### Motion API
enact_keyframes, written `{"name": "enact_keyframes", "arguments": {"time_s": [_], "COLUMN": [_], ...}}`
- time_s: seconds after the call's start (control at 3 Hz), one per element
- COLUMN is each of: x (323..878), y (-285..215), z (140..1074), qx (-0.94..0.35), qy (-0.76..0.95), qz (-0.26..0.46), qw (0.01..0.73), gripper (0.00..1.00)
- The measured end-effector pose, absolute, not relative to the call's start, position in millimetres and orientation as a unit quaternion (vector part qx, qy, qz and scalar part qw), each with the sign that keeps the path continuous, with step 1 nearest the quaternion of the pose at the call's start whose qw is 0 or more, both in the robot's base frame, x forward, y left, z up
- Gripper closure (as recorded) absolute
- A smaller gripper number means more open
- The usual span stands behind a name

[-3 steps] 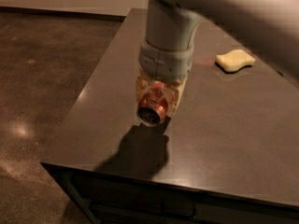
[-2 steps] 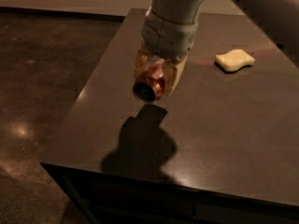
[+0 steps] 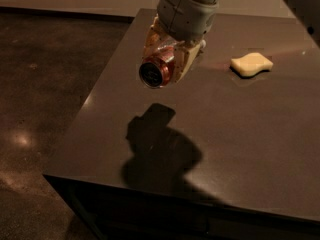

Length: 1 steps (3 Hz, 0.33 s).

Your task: Pick coke can

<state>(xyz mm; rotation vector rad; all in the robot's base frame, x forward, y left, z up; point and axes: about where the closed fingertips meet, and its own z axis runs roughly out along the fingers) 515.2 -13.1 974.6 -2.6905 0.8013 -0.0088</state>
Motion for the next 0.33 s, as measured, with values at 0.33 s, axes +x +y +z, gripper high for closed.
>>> {"name": "enact_keyframes", "arguments": {"time_s": [0.33], "x": [520.8], "y": [-7.4], "z": [976.4], "qx": [-0.943], "qy": [0.281], "qz": [-0.011], "qw": [0.178], "gripper": [1.00]}}
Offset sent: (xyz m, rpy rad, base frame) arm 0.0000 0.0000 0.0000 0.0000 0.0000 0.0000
